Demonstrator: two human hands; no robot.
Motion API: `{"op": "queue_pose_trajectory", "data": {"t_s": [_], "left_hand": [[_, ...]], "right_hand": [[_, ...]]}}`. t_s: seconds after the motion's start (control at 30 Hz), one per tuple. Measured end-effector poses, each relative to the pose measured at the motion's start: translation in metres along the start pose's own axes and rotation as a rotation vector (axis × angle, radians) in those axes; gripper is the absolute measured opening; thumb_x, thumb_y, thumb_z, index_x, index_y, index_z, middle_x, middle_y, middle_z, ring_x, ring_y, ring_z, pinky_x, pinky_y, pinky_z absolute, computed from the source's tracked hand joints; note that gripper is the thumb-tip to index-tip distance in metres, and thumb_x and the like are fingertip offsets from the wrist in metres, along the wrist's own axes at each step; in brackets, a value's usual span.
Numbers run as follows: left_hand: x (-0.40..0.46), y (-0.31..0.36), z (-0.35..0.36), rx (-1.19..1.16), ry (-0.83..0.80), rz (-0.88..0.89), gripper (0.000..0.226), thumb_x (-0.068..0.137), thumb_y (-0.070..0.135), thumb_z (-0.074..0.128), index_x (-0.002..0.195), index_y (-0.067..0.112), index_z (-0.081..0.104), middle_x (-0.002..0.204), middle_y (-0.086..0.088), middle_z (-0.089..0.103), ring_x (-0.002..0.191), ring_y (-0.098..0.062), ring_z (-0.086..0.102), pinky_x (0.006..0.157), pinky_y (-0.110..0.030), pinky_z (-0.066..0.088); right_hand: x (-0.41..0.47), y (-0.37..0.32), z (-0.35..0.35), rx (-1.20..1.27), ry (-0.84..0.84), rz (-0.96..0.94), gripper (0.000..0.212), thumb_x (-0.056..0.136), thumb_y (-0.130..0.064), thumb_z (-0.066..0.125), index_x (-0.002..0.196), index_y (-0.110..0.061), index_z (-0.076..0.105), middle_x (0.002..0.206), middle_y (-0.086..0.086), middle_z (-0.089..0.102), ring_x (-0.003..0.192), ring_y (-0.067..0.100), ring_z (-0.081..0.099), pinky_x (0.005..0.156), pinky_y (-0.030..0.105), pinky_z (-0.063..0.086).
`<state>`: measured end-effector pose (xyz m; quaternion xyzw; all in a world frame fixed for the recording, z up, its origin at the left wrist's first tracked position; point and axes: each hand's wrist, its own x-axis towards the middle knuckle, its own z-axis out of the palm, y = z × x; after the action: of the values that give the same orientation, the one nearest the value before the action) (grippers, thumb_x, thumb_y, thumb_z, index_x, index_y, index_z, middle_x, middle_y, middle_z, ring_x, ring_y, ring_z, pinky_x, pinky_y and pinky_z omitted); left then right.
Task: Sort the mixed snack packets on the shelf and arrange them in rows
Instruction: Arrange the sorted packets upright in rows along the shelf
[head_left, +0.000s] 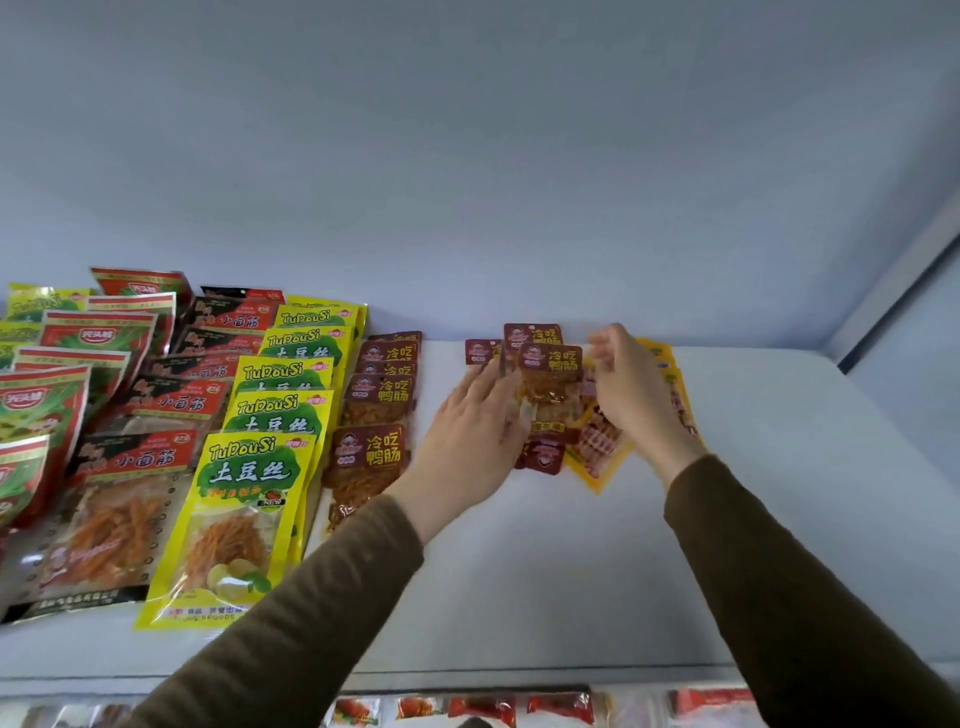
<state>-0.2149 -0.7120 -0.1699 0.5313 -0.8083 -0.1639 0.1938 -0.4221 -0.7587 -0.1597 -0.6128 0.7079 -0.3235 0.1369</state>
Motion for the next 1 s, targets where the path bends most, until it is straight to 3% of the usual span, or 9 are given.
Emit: {"op": "queue_pose_trajectory", "data": {"t_s": [0.1,0.27,0.37,0.5,0.63,0.9,1.0], "left_hand": [[0.031,0.018,0.016,-0.007,-0.021,0.043,0.059,0.109,0.04,0.037,0.163,0.021,0.023,0.172,-0.005,0.013,0.159,-0.024,0.006,0.129,-0.04,0.006],[0.042,0.009,0.038,0.135,-0.144,-0.034,0.065,0.106,0.058,0.027,0.164,0.035,0.01,0.173,-0.006,0.001,0.159,-0.034,-0.001,0.128,-0.05,0.006],[0.03,-0.01,0.041,0.196,-0.107,-0.043,0.065,0.105,0.059,0.029,0.163,0.038,0.01,0.173,-0.004,0.002,0.159,-0.033,0.001,0.127,-0.048,0.008],[0.019,-0.026,0.037,0.203,-0.071,-0.05,0.063,0.105,0.058,0.032,0.162,0.04,0.013,0.173,-0.001,0.004,0.159,-0.031,0.0,0.128,-0.048,0.006],[0.012,-0.034,0.031,0.18,-0.084,-0.055,0.064,0.105,0.057,0.034,0.162,0.041,0.011,0.173,0.001,0.001,0.159,-0.03,-0.003,0.127,-0.049,0.005],[0.001,-0.032,0.028,0.157,-0.069,-0.067,0.063,0.102,0.061,0.037,0.16,0.043,0.018,0.172,0.001,0.008,0.159,-0.028,-0.003,0.127,-0.05,0.0],[-0.009,-0.027,0.029,0.236,-0.055,-0.053,0.062,0.101,0.066,0.031,0.158,0.045,0.021,0.171,0.001,0.013,0.159,-0.028,0.001,0.125,-0.053,-0.005]], "right_hand": [[-0.01,0.013,0.007,-0.151,0.0,-0.047,0.031,0.098,-0.006,0.053,0.127,-0.016,0.055,0.124,0.003,0.064,0.116,0.026,0.056,0.095,0.045,0.051],[-0.017,0.009,0.023,0.007,-0.105,-0.126,0.04,0.1,-0.004,0.05,0.137,-0.019,0.052,0.134,0.001,0.062,0.128,0.022,0.052,0.107,0.043,0.046],[-0.019,0.012,0.027,0.066,-0.174,-0.168,0.044,0.103,-0.008,0.048,0.143,-0.025,0.047,0.137,-0.004,0.061,0.134,0.016,0.048,0.112,0.041,0.042],[-0.018,0.021,0.032,-0.014,-0.278,-0.21,0.05,0.106,-0.027,0.045,0.155,-0.029,0.034,0.148,-0.009,0.052,0.147,0.016,0.029,0.12,0.047,0.029],[-0.015,0.037,0.029,-0.129,-0.299,-0.294,0.052,0.102,-0.044,0.051,0.152,-0.035,0.039,0.157,-0.011,0.039,0.15,0.016,0.018,0.122,0.048,0.018],[-0.003,0.048,0.014,-0.288,-0.325,-0.372,0.033,0.102,-0.028,0.056,0.135,-0.024,0.059,0.153,-0.009,0.044,0.148,0.019,0.026,0.122,0.041,0.02],[-0.006,0.027,0.019,-0.114,-0.187,-0.349,0.032,0.105,-0.026,0.052,0.134,-0.017,0.06,0.143,-0.002,0.055,0.137,0.019,0.044,0.109,0.03,0.035]]}}
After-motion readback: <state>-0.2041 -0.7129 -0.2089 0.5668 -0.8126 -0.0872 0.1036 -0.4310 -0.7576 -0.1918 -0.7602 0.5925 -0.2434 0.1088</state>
